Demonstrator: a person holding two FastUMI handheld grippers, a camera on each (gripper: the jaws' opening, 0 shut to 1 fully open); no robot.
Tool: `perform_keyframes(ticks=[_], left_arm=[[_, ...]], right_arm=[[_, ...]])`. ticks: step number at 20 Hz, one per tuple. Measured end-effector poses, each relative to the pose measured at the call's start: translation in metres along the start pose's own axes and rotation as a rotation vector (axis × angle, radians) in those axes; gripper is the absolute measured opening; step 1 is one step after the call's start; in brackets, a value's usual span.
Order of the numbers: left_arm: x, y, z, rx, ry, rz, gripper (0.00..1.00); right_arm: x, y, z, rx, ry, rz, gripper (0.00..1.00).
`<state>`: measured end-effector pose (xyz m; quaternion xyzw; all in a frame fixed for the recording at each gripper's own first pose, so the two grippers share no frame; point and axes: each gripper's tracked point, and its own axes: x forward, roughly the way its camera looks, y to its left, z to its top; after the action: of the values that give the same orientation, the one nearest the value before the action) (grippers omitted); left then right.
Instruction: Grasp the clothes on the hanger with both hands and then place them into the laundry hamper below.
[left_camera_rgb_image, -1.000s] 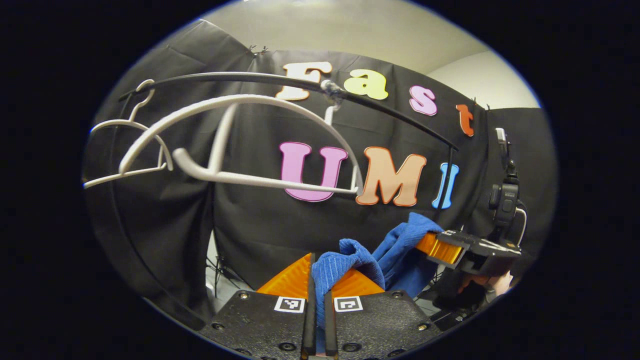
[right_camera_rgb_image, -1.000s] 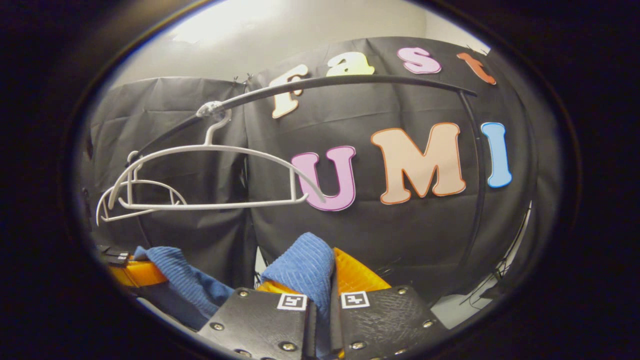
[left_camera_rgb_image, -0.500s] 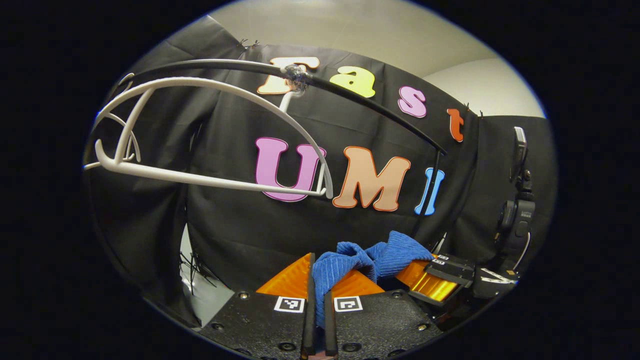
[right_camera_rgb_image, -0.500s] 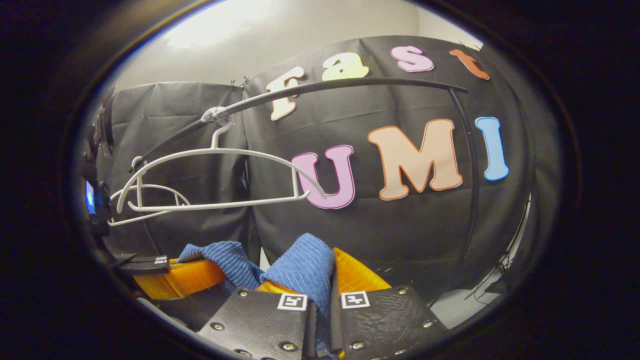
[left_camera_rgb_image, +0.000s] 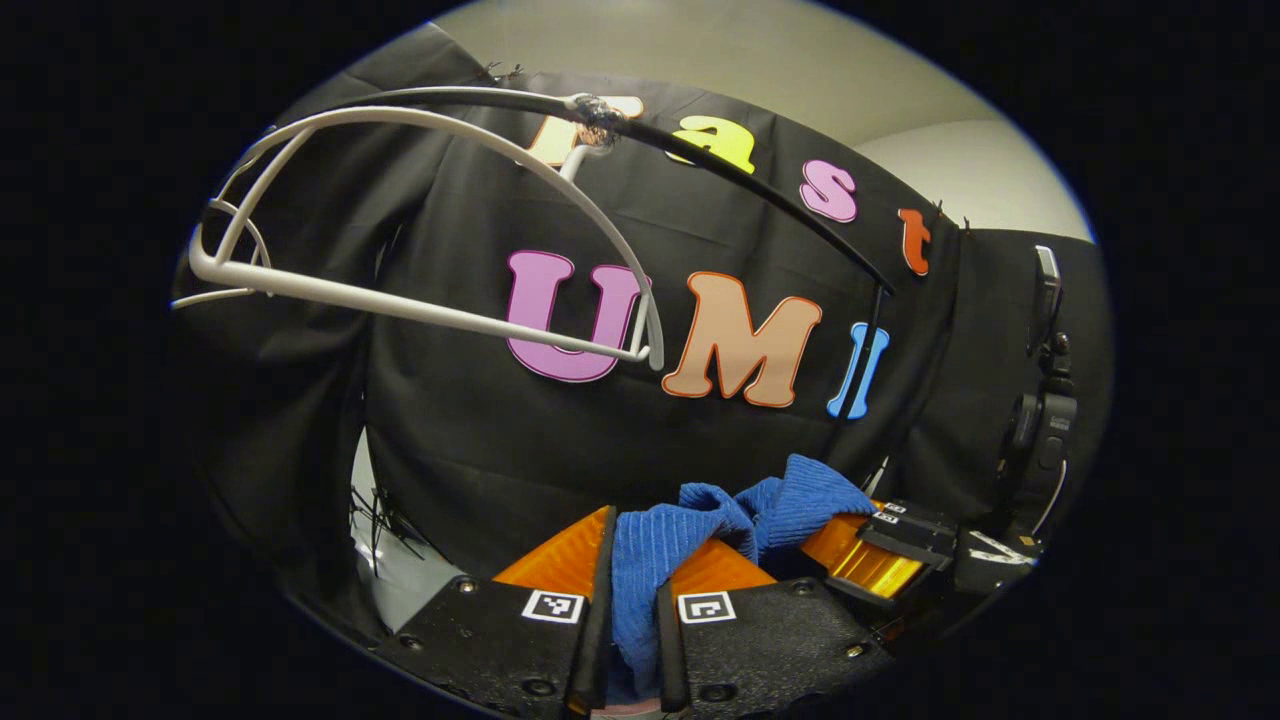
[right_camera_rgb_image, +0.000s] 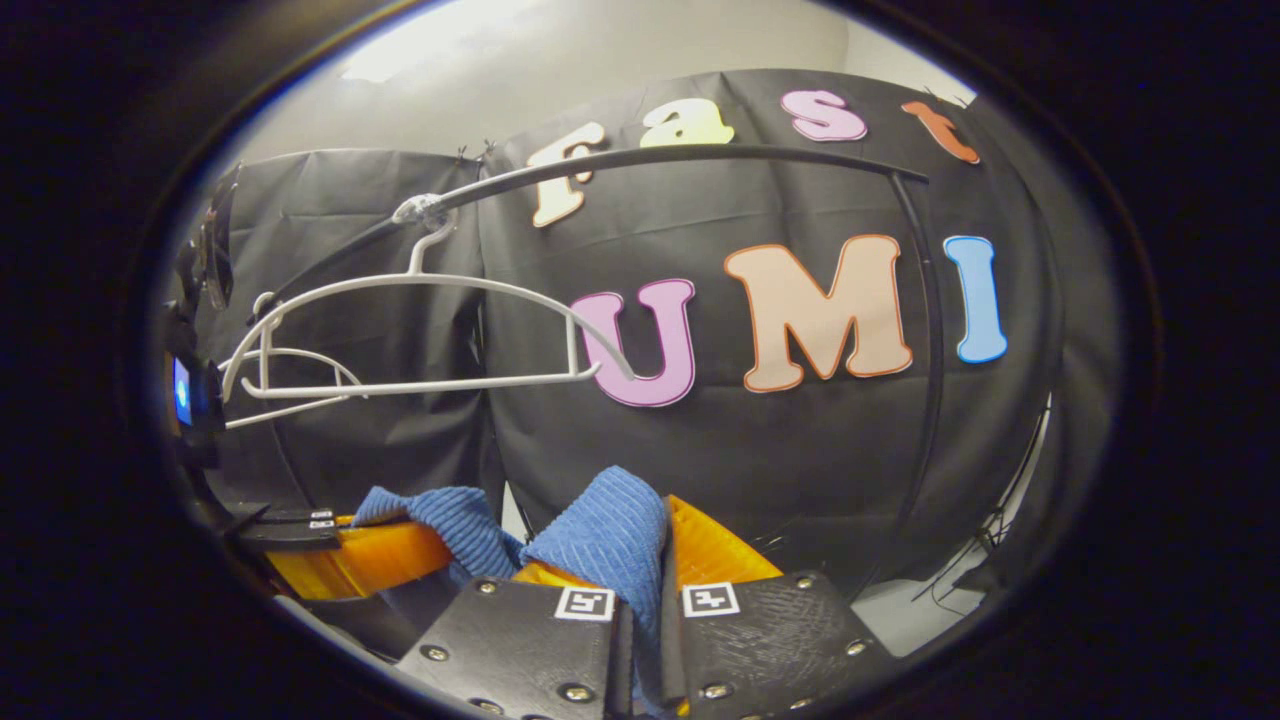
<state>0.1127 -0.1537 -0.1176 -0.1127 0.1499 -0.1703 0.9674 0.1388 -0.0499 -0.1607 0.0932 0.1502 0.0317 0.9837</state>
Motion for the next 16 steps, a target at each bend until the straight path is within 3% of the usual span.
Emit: perform_keyframes(ticks=[1,2,3,4,5,10,16], left_arm=[[-0.001,0.001,-0.004,0.002,0.009,0.000,0.21],[-0.005,0.001,-0.008,0.008,0.020,-0.004,0.35],[-0.007,0.002,-0.011,0.017,0.032,-0.002,0.31],[-0.009,0.005,-0.016,0.031,0.049,0.003,0.44],[-0.009,0.007,-0.020,0.041,0.055,0.007,0.41],[-0.006,0.016,-0.052,0.049,0.150,0.009,0.44],[0.000,0.024,-0.099,0.071,0.263,0.008,0.45]], right_arm=[[0.001,0.000,-0.001,0.001,0.001,-0.002,0.11],[0.001,-0.001,-0.002,0.000,0.002,-0.006,0.11],[0.001,-0.002,-0.001,-0.001,0.002,-0.010,0.11],[0.001,-0.002,0.000,-0.001,0.002,-0.012,0.11],[0.002,-0.003,0.001,0.000,0.000,-0.015,0.11],[0.005,-0.006,-0.011,-0.011,0.026,-0.028,0.11],[0.009,-0.019,-0.068,0.001,0.136,-0.058,0.11]])
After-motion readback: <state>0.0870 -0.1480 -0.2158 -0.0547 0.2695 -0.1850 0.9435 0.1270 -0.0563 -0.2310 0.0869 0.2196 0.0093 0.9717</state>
